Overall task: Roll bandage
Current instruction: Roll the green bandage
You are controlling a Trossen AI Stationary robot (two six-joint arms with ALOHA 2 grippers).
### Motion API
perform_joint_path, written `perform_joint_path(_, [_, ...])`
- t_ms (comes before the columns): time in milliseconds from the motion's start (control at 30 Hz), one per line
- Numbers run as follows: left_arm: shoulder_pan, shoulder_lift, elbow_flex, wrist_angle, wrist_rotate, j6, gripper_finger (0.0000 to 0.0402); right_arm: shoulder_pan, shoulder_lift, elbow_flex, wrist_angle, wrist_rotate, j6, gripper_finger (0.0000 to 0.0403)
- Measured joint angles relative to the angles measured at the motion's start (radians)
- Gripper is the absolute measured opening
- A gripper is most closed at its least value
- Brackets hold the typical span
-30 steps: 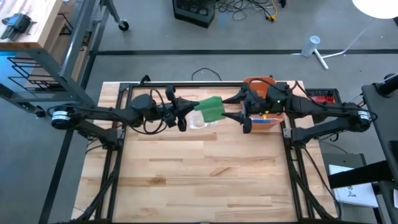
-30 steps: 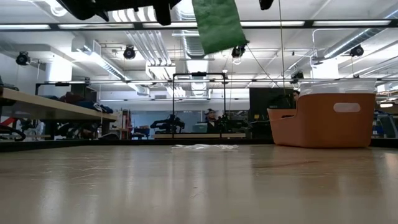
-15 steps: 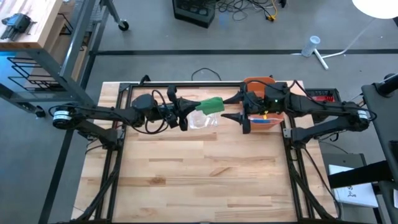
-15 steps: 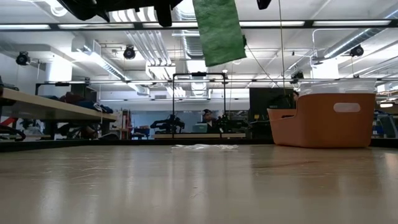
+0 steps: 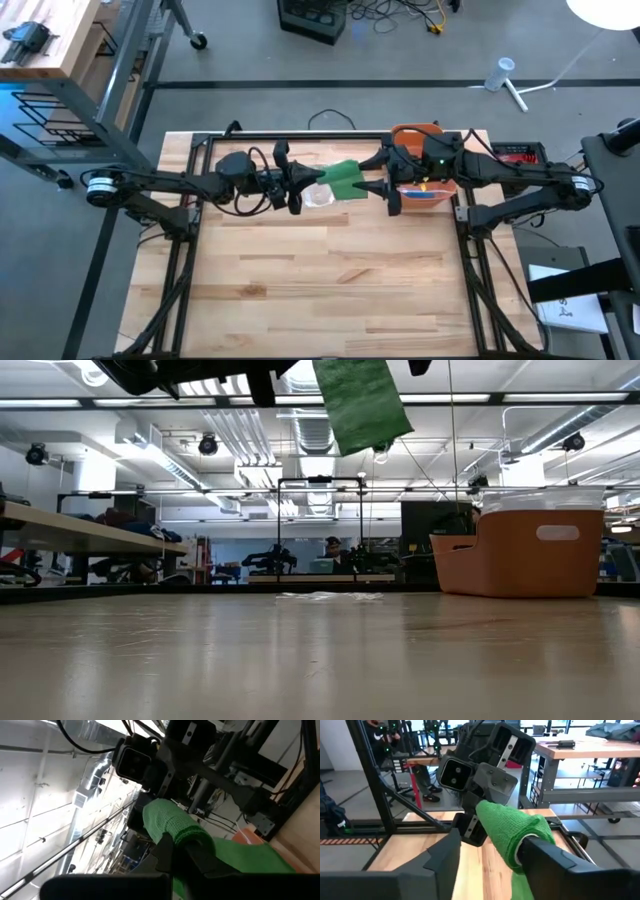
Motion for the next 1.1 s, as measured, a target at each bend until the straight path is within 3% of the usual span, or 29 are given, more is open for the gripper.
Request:
perform_joint_path(300, [-0.003,0.000,0.000,0.001,0.012,-0.033,0.0008,0.000,0.023,0.002,-0.001,-0.023,0.035,0.0077])
perform_joint_path(467, [-0.008,-0.004,0.000,-0.001,0.011,-0.097,0.0015,0.005,0.027,0.002,-0.010,-0.036,-0.040,0.0011])
perform_joint_path(633, [-0.014,-0.038,0.000,-0.025,-0.007,-0.199,0.0052,0.021,0.019,0.002,-0.005,-0.030,-0.167,0.0006])
perform_joint_path(833, [-0.014,-0.110,0.000,-0.117,-0.071,-0.423,0.0133,0.065,-0.011,0.001,-0.014,-0.021,-0.350,0.0005])
perform_joint_path(967, [-0.012,-0.108,0.001,-0.129,0.031,-0.643,0.0190,0.089,-0.015,0.001,-0.020,-0.033,-0.492,0.0004])
perform_joint_path(1100, [-0.013,-0.056,0.001,-0.120,0.098,-0.731,0.0233,0.097,-0.014,0.001,-0.007,-0.026,-0.586,0.0004])
